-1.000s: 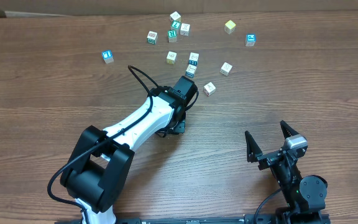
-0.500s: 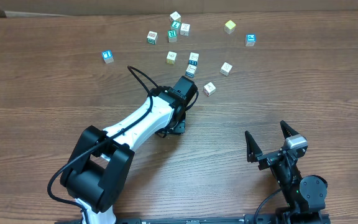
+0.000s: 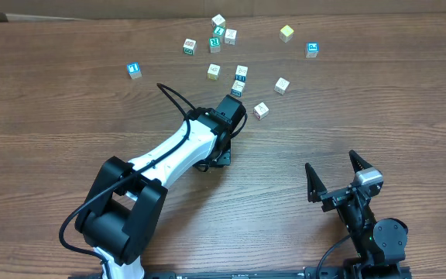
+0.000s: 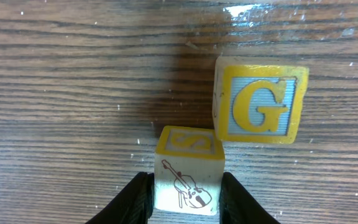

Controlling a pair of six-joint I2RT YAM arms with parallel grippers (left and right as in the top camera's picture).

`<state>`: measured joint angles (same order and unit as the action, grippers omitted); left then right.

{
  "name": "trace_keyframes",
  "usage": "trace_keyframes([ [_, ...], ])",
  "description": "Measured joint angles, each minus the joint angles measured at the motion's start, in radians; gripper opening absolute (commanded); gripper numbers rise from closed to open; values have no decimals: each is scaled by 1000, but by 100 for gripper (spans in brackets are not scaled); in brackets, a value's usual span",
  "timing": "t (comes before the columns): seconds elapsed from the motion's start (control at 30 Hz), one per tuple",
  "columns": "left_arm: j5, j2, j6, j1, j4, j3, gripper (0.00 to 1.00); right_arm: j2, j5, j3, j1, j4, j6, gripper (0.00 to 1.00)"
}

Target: Form a circle

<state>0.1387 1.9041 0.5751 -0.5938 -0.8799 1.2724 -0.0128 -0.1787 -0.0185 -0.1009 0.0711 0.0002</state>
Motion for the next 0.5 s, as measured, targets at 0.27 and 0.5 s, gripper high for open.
trace_keyframes([
  [0.27,0,0,29,0,-6,0,31,0,0,0,0,0,-1,100],
  [0.5,0,0,33,0,-6,0,36,0,0,0,0,0,-1,100],
])
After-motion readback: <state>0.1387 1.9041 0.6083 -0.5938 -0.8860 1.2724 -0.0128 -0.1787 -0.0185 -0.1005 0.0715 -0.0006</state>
